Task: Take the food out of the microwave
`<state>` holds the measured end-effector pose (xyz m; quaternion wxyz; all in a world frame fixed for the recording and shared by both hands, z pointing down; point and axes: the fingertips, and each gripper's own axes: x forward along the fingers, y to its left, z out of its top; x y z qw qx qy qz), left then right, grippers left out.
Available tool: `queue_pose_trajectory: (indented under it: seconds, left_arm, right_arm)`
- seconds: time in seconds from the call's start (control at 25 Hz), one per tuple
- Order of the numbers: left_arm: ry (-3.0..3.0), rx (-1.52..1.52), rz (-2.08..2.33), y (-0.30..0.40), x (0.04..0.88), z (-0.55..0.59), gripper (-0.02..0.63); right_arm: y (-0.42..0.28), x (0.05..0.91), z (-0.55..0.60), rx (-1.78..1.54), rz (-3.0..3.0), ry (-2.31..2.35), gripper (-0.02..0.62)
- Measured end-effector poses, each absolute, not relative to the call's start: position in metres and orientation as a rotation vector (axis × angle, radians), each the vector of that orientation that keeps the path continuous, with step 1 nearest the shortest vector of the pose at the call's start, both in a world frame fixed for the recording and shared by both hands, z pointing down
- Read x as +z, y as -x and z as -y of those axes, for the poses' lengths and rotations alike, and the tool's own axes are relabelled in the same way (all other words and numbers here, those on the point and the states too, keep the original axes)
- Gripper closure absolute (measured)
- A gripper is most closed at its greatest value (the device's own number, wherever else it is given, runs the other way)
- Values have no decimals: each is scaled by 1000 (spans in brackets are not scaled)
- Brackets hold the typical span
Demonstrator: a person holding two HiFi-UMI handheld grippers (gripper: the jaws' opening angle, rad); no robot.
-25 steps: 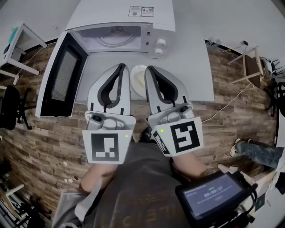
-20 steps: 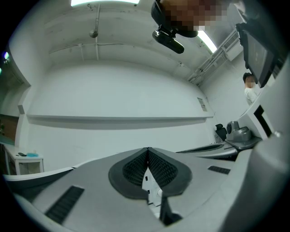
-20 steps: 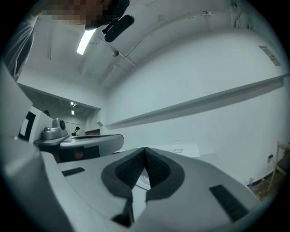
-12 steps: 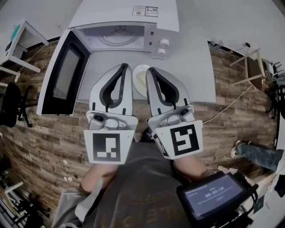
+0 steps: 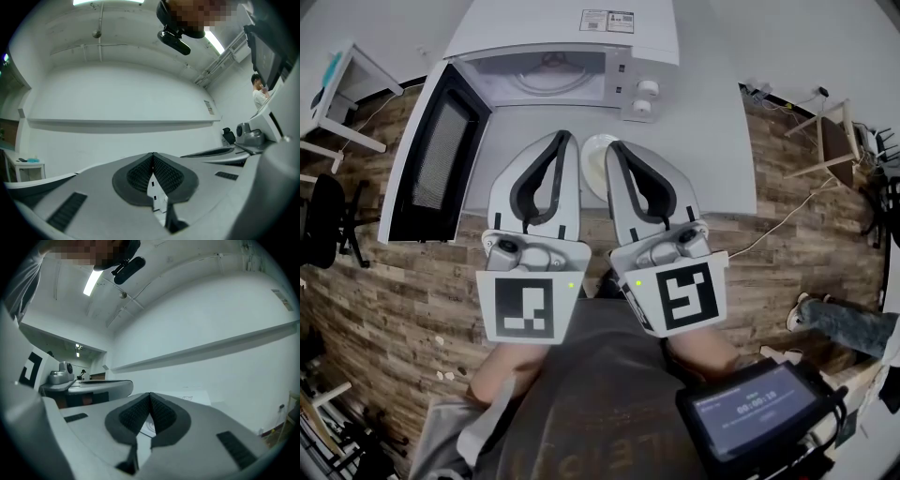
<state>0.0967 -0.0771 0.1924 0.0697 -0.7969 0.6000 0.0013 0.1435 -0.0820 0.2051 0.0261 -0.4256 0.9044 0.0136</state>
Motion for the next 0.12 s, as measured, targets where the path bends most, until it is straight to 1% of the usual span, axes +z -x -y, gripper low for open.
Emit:
queue_pose_trajectory:
  seconds: [0.12]
  left_arm:
    - [2403,4,-1807,-97,193,78,598]
  right_arm:
    - [-142,205,82,41,-2798,1312,589]
